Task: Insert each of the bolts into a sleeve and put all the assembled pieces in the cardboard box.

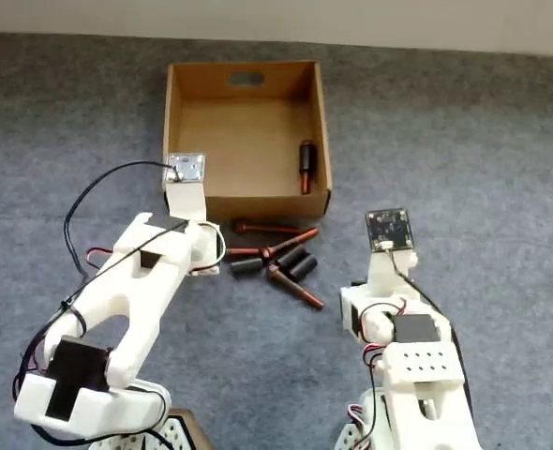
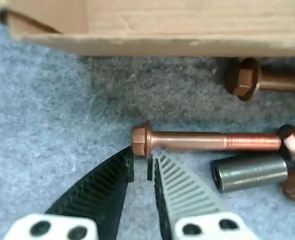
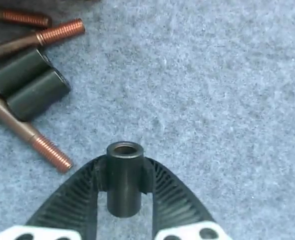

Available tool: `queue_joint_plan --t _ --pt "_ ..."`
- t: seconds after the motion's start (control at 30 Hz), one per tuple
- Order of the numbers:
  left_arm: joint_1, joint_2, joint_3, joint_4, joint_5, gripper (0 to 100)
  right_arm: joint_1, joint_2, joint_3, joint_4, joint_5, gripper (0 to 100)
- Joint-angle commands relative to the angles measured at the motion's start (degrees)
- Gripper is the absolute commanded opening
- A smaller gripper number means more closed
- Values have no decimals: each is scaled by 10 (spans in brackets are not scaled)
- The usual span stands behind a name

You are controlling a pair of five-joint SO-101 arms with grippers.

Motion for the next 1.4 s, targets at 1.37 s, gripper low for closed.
queue_joint_plan --t 1.37 --pt "-33 -202 53 148 -354 181 -2 -12 -1 -9 -5 6"
